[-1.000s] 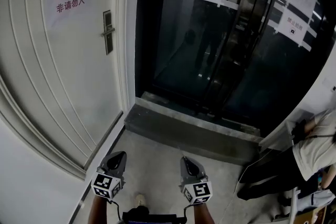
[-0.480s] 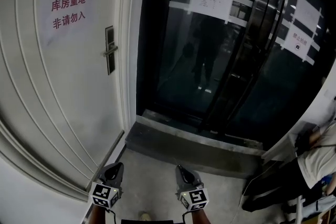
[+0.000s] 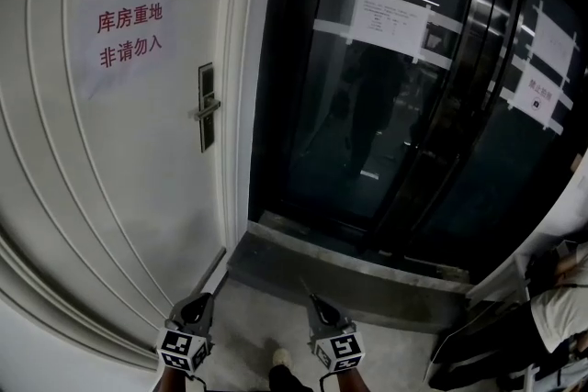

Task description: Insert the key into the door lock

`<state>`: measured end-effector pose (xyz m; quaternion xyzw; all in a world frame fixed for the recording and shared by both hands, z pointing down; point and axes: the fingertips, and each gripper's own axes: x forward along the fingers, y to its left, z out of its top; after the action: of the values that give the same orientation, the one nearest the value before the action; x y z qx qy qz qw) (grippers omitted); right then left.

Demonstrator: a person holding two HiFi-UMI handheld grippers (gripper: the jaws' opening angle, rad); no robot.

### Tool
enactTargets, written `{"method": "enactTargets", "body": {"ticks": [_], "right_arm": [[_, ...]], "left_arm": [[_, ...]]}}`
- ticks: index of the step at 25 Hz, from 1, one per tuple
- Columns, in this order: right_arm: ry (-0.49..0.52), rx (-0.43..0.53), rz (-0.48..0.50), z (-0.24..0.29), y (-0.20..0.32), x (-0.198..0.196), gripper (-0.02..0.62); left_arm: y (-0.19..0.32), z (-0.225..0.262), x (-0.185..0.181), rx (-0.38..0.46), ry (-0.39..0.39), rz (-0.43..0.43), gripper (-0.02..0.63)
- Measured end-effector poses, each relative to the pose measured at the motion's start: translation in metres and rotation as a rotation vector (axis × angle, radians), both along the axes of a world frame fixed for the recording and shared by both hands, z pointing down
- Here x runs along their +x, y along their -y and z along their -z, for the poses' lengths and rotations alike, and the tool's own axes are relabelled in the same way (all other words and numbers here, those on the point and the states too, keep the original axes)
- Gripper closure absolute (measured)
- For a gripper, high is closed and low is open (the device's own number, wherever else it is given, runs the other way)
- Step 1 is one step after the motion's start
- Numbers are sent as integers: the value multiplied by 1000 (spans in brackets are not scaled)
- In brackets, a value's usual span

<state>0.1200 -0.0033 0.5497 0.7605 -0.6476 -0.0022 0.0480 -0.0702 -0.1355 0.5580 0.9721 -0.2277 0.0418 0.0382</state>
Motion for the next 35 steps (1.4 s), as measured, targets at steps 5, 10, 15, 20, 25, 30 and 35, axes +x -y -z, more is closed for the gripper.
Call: {"method": "enactTargets", "body": {"ticks": [5, 10, 15, 20, 25, 30, 35], "right_arm": [[-7, 15, 22, -1, 40, 24, 584], [-11, 41, 72, 2, 94, 54, 584], [2, 51, 114, 9, 155, 85, 584], [1, 57, 159, 9, 211, 108, 584], [-22, 55, 200, 14, 255, 123, 584], [-84, 64, 238, 23, 295, 135, 584], [-168, 79, 312, 40, 335, 137, 584]], "left_arm": [[37, -4, 6, 16, -9, 51, 604], [81, -5, 18, 37, -7, 123, 604], [128, 2, 37, 41, -15, 176, 604], [169, 2, 57, 34, -8, 205, 604], [203, -1, 77, 26, 5, 219, 604], [230, -3, 90, 20, 11, 241, 604], [249, -7, 100, 11, 9, 267, 604]]}}
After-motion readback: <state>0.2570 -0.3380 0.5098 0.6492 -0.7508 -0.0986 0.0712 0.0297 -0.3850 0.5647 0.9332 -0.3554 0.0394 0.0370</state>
